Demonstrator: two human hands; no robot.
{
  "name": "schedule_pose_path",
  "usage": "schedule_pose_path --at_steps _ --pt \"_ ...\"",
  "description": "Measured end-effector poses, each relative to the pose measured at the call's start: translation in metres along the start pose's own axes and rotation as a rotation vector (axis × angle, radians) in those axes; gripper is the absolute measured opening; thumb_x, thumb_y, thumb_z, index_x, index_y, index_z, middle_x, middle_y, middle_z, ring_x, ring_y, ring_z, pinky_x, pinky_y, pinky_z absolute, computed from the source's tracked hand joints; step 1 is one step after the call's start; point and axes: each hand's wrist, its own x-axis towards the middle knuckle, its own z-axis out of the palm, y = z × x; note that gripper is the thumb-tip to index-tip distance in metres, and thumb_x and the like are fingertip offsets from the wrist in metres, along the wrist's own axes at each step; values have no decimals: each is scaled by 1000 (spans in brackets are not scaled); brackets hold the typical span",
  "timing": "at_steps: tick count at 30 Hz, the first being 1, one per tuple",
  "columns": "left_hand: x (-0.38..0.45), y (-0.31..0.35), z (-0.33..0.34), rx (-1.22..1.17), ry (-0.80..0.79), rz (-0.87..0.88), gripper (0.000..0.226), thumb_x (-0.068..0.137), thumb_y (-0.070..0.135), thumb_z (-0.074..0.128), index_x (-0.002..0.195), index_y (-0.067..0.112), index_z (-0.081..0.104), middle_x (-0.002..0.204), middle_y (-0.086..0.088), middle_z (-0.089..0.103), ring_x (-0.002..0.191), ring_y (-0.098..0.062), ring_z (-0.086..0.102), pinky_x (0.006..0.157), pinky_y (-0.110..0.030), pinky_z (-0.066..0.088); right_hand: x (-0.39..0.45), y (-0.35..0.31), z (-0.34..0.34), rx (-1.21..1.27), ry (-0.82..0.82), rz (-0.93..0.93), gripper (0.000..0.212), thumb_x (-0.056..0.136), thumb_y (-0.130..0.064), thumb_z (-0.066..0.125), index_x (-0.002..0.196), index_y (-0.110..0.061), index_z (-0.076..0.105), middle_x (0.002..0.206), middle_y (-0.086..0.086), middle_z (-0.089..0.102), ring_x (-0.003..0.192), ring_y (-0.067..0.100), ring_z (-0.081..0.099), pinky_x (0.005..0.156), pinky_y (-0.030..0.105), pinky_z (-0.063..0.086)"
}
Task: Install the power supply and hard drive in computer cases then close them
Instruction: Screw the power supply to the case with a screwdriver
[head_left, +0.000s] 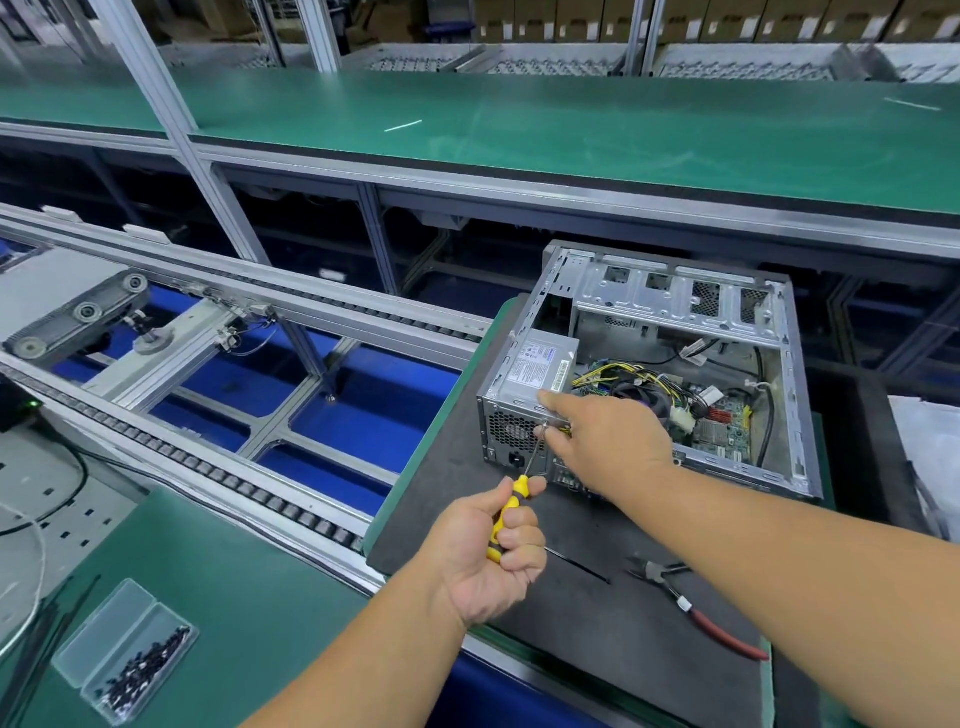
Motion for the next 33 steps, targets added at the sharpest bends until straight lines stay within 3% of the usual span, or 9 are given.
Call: schedule_pose_path --at_steps 4,7,12,17,23,28,33 --pt "4 1 -8 -75 -98 -53 29 105 26 50 103 4 68 60 5 33 42 -9 30 37 -22 20 1 0 2 8 -12 -1 49 100 -56 45 149 -48 42 107 -1 74 90 28 71 70 38 58" --pt "9 -4 -9 -27 -84 11 28 105 26 50 101 5 68 61 4 32 43 -10 28 37 -22 20 1 1 5 5 -4 -4 49 100 -56 45 149 -48 42 107 -1 74 91 28 70 69 37 57" --pt "19 -18 -6 464 189 409 22 107 21 45 103 8 62 59 -2 39 50 -13 23 45 -22 17 3 3 9 -7 25 1 49 99 -58 47 147 -49 45 107 -3 75 92 27 71 68 35 55" --pt "23 -24 -3 980 442 757 18 100 27 55 84 24 62 57 7 52 49 -12 40 48 -26 34 4 3 14 -5 74 8 50 96 -64 50 144 -49 49 99 -4 76 88 27 71 64 33 49" --pt "23 -23 -6 1275 601 955 15 97 33 62 84 32 55 73 12 62 62 -4 56 51 -24 38 6 3 20 -40 117 -1 52 94 -70 50 142 -51 51 100 -6 76 87 24 72 57 30 35" --pt "30 -25 -9 1178 575 890 19 94 28 66 82 32 52 60 12 50 48 -9 43 47 -26 35 5 2 22 -47 150 -1 52 92 -72 53 140 -49 54 100 -6 77 87 25 72 57 30 39" --pt "31 -22 -4 1011 544 821 18 91 23 71 82 25 56 58 15 55 44 -3 44 38 -13 32 3 0 15 35 148 38 51 90 -66 62 138 -50 56 103 -6 77 91 25 72 64 32 48"
